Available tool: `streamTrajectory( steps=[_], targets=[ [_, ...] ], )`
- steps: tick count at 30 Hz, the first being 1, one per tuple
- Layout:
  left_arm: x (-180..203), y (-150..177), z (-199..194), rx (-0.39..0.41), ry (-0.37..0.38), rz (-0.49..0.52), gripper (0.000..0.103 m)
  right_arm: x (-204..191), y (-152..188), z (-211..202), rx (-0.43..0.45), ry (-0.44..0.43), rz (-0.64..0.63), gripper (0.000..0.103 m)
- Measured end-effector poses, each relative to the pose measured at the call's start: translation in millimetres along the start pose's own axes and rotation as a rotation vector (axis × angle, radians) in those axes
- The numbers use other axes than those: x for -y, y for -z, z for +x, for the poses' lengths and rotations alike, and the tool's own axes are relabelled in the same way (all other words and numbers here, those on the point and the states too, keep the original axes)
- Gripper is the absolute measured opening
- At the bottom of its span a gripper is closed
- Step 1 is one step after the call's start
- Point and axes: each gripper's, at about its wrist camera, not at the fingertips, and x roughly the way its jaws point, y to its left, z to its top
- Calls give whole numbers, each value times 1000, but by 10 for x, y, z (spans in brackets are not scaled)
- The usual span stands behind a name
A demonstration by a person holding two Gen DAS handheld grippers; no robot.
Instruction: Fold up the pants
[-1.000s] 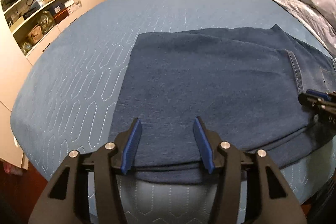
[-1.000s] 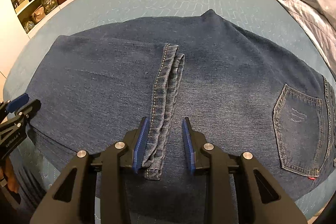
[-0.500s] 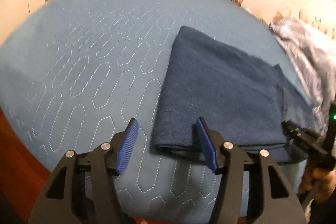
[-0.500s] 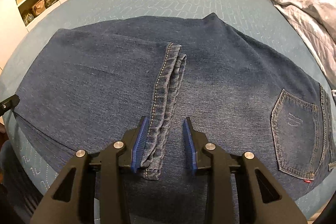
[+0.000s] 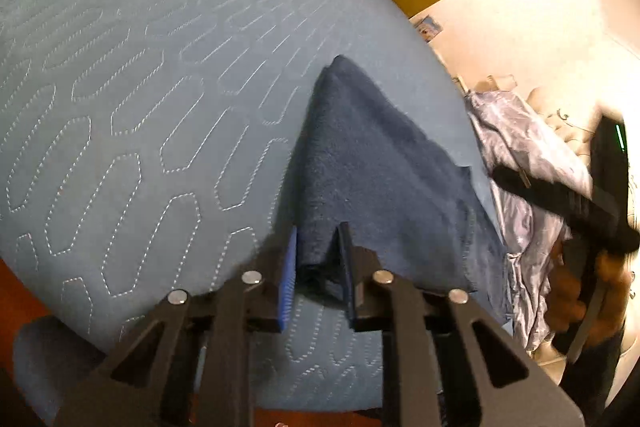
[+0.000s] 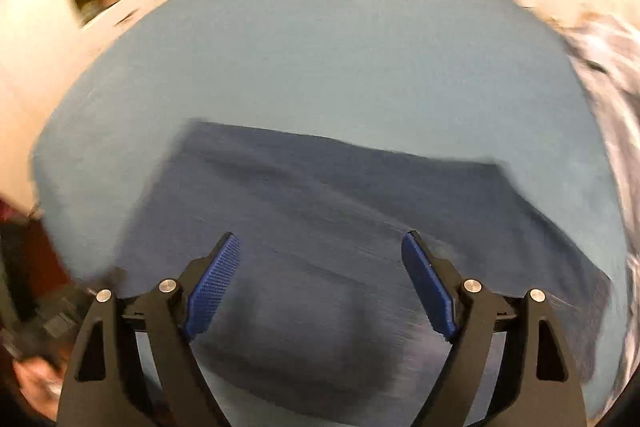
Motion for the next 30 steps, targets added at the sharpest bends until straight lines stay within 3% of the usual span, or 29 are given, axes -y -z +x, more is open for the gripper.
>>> streamTrajectory(
  steps=[2,3,6,11,13,15,17,18,21,23,24,25,26,27,30],
  targets=[
    [189,24,-73,33,-44,86,17,-305,-273,242,-117,-129,9,80],
    [250,12,-85,47,-49,103,17,-458,-393,349,-155,-132,-5,80],
    [450,27,-161,85,-76,157,16,-887,-681,613,-217,-44,-88,80],
    [632,90,-219,120,-97,200,15,-1249,-806,1044,-340,28,-167,78],
    [636,118,-242,125,-88,187,15,-1290,-801,1172,-355,80,-194,63],
    [586,129,-227,135,-76,148,17,-1259,-789,1221,-369,99,-184,39],
    [483,147,-255,154,-52,91,44,-1234,-779,1197,-366,88,-173,22],
    [433,161,-244,152,-53,53,76,-1221,-782,1174,-358,85,-168,20],
    [427,215,-85,129,-45,16,78,-1146,-794,1089,-340,54,-137,18],
    [467,241,37,129,-77,24,74,-1095,-803,1038,-327,33,-117,18],
    [480,242,90,124,-84,16,57,-1001,-804,976,-318,16,-104,17],
    [519,230,137,123,-89,17,33,-968,-798,929,-308,0,-92,17],
    [585,229,161,129,-104,38,20,-912,-780,867,-299,-17,-79,16],
    [722,236,167,143,-141,89,15,-845,-781,800,-290,-40,-62,15],
    [1297,339,34,232,-207,276,14,-466,-805,421,-229,-130,0,14]
  ],
)
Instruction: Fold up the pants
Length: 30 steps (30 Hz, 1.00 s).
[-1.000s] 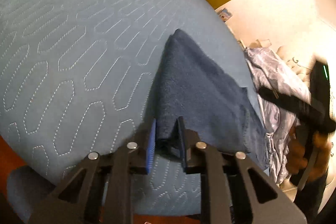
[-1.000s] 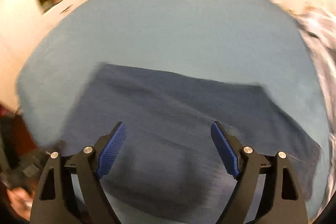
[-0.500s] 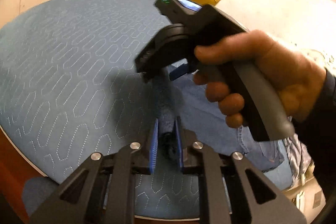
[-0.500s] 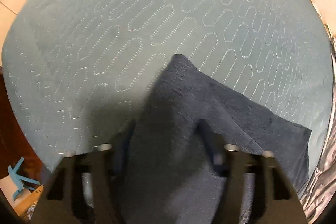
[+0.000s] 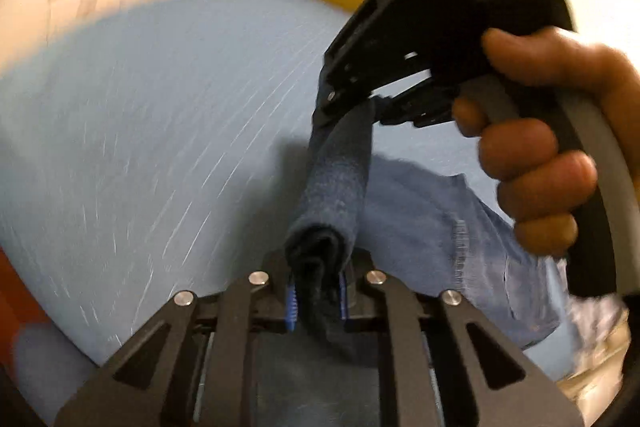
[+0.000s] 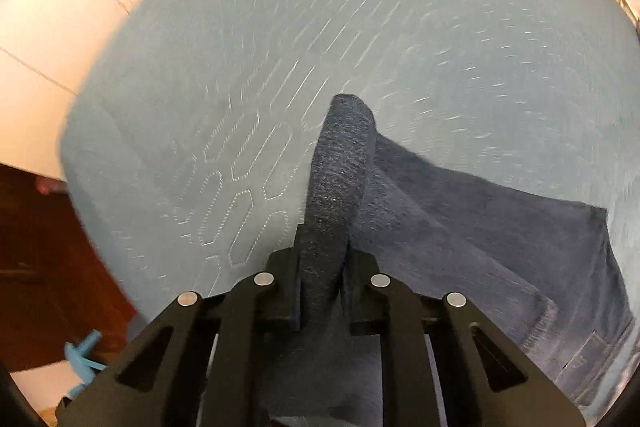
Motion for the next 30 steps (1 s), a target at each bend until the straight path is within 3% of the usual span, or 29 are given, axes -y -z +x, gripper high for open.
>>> streamTrajectory(
  steps=[4,7,9,11,14,17,18,20,21,22,23,26,28,29,30],
  targets=[
    [1045,-83,-266,135,-44,281,13,821,265,-858,120,-160,81,14],
    [2065,84,-312,222,-37,503,13,1816,716,-1512,226,-236,172,14],
    [2787,427,-163,242,-17,648,13,2459,975,-1718,270,-244,217,14],
    [3419,926,141,228,3,780,13,3198,1360,-1662,303,-219,275,14],
    [3954,1738,662,180,-1,972,12,4011,1835,-1344,298,-231,366,14],
    [4118,2228,1042,117,-39,1088,17,4649,2103,-763,221,-235,432,17],
    [4145,2346,1120,112,-53,1128,20,4789,2120,-654,212,-252,440,27],
    [4141,2450,1138,152,-78,1168,33,4910,2184,-554,246,-319,434,27],
    [4139,2476,1128,185,-102,1189,45,4920,2197,-568,257,-331,421,32],
    [4141,2533,1133,210,-119,1202,49,4922,2231,-580,265,-339,408,38],
    [4145,2556,1128,230,-130,1216,49,4932,2217,-607,276,-340,396,48],
    [4101,2633,1088,281,-138,1267,44,5063,2304,-717,308,-351,370,51],
    [4087,2748,1143,277,-127,1304,21,5167,2397,-745,311,-358,376,51],
    [4074,2784,1140,277,-132,1311,19,5190,2376,-715,302,-363,380,50],
    [4241,2793,1185,277,-139,1322,15,5207,2358,-684,289,-359,384,41]
  ],
)
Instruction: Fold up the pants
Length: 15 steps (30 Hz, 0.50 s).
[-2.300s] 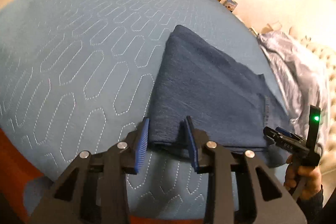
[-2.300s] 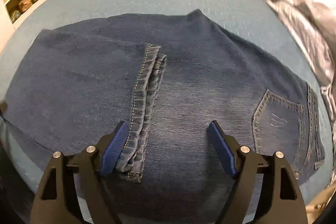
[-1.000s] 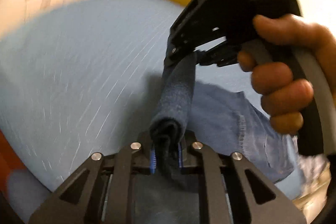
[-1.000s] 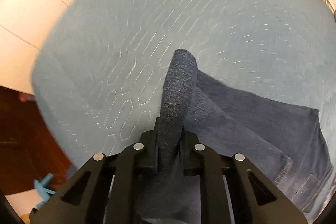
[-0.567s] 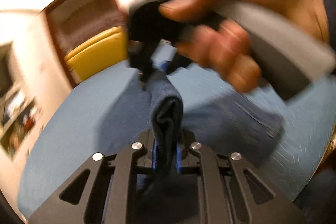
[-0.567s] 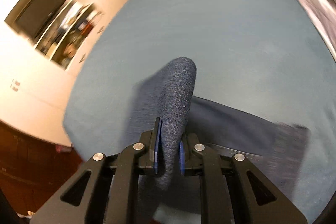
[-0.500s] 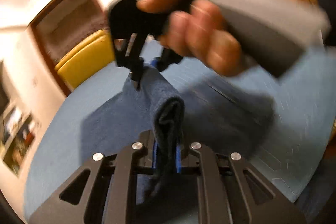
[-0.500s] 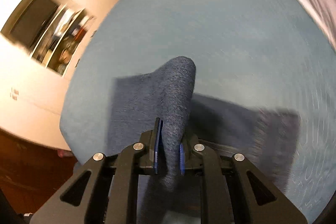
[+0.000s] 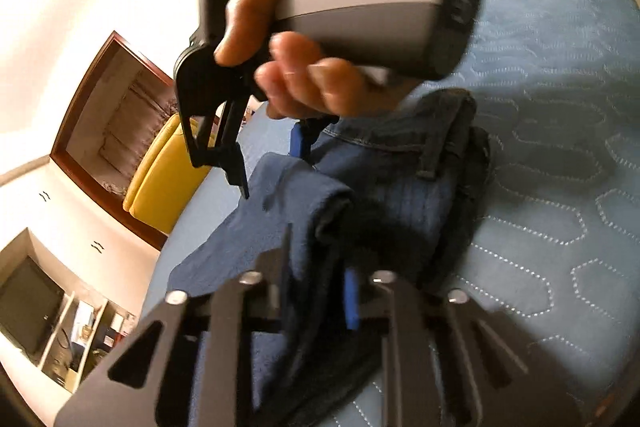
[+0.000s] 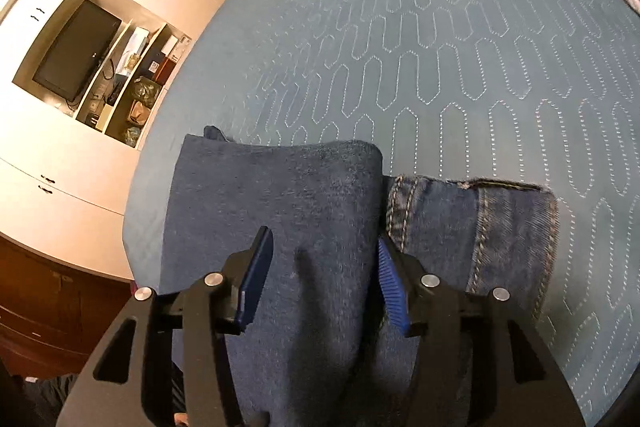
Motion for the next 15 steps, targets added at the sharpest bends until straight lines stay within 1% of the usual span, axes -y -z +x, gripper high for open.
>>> streamTrajectory(
  steps=[1,2,3,4,5,6,8,11,15],
  targets=[
    [2,2,-6,1,-5,8,13,34,39,-4,-3,13,-3,33],
    [-29,-26,-20,5,-12,9,12,12,18,-15,-6,54,-15,21],
    [-64,-61,-54,11,-23,5,12,-6,9,-43,-4,62,-22,14],
    [-83,-114,-111,22,-37,0,12,-40,5,-72,6,49,-29,12],
    [-51,-150,-187,33,-43,1,12,-76,-2,-169,29,35,-47,10],
    [-36,-218,-219,47,-46,9,12,-132,-15,-257,47,40,-58,10],
    [1,-310,-229,58,-33,18,12,-116,-17,-412,70,57,-62,10],
    [133,-388,-278,73,-19,57,12,24,35,-522,81,81,-41,10],
    [320,-391,-257,84,-3,124,12,193,106,-599,96,69,-12,9]
  ],
)
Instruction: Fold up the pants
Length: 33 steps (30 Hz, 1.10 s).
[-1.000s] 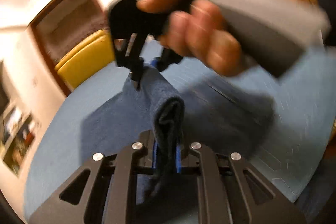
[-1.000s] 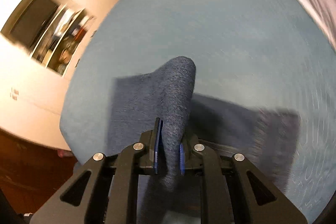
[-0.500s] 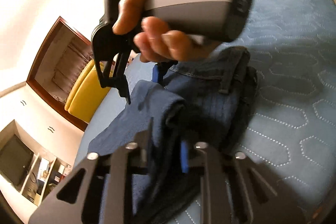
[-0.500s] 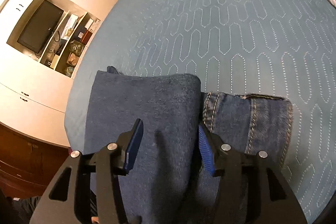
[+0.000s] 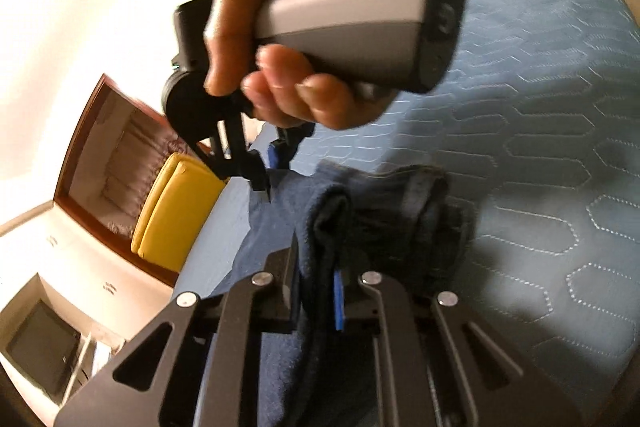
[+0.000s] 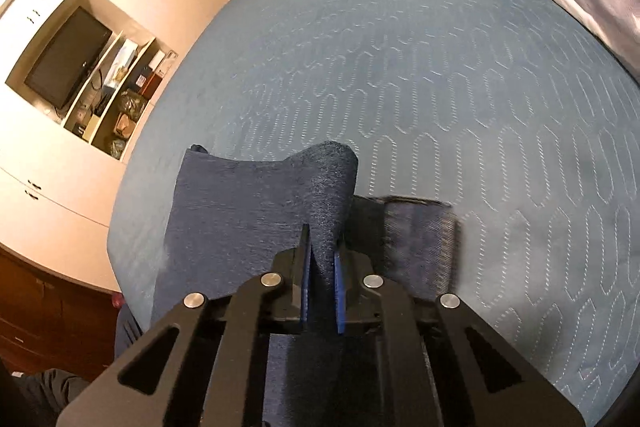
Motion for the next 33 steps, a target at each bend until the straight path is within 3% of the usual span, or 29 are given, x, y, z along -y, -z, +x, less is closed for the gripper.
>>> streamTrajectory(
  steps=[10,14,15,16,17,18,19,23,25,29,32,33],
  targets=[
    [175,7,23,-18,50,66,13,201,285,-59,40,-28,40,9],
    [-96,18,122,-34,114,-20,20,231,354,1,47,5,67,12],
    [-89,23,125,-38,130,-48,27,201,363,-25,58,21,65,24],
    [-177,17,111,-36,144,-81,41,168,363,-61,70,53,64,30],
    [-289,18,88,-34,158,-117,49,140,348,-134,76,144,81,46],
    [-374,35,74,-34,188,-153,60,107,336,-250,90,233,104,55],
    [-475,54,46,-33,222,-187,68,56,334,-348,109,292,112,57],
    [-953,275,-125,-81,351,-354,73,-631,387,-1116,169,683,49,70],
    [-1294,497,-173,-156,408,-482,77,-1087,490,-1500,204,779,8,78],
    [-1895,957,-216,-289,401,-625,77,-2316,903,-2309,312,815,-142,84],
    [-2595,1385,-251,-404,371,-741,77,-2960,1225,-2740,340,811,-215,84],
    [-2991,1565,-309,-438,348,-797,77,-3082,1304,-2827,335,808,-231,84]
  ],
)
